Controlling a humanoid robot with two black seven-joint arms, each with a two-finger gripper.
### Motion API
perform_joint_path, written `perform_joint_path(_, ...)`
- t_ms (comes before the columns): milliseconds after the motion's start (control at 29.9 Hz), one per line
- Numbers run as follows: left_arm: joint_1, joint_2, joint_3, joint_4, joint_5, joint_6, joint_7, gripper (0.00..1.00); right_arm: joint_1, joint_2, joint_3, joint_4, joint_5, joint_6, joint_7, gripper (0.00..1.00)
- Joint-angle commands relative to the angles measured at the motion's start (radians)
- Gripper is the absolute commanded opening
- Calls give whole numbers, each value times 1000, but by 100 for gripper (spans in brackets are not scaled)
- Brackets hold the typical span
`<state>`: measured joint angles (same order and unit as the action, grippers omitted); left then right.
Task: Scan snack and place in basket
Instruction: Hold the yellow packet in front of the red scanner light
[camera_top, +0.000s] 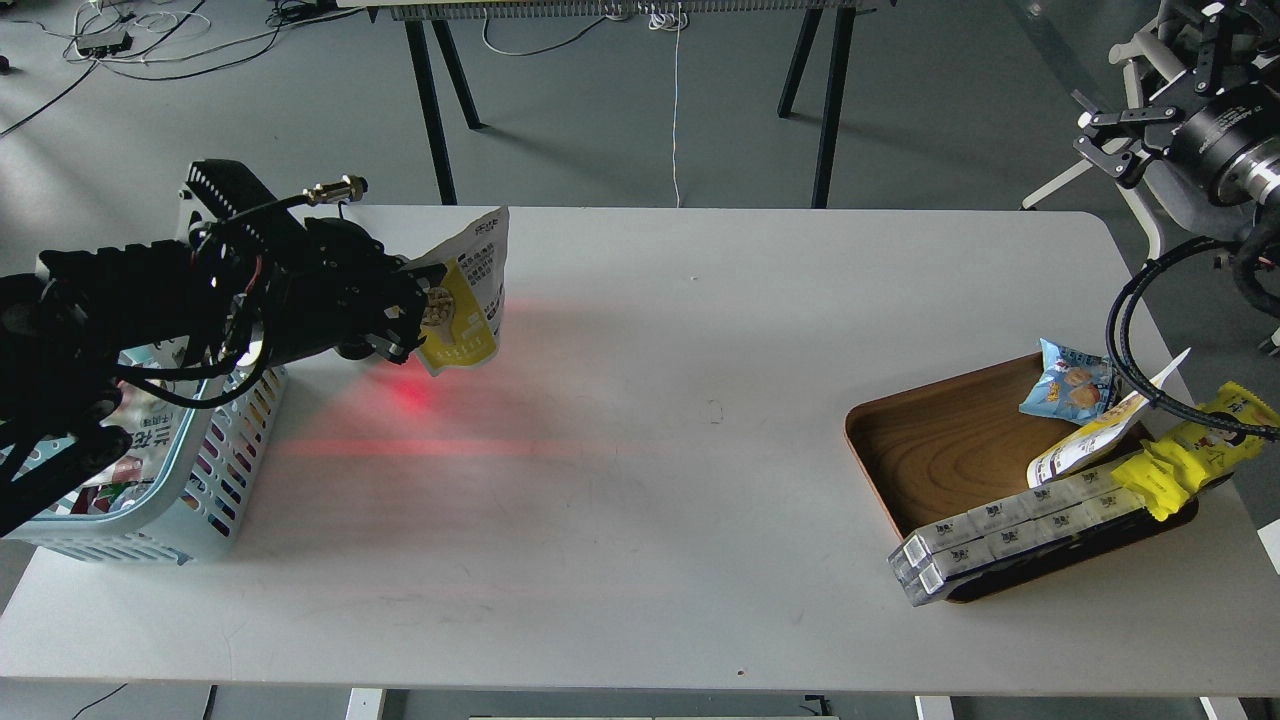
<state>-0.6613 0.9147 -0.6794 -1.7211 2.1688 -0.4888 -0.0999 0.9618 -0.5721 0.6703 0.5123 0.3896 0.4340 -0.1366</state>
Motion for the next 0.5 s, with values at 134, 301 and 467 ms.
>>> perform_joint_path(134,-4,16,8,-20,-1,0,-33,0,-2,0,0,0,0,0,0,97)
perform_joint_path(301,-14,26,32,-23,0,0,-35,0,-2,1,0,0,-1,-1,0,97)
perform_joint_path(467,-41,27,38,-25,2,0,-35,0,-3,0,0,0,0,-1,0,97)
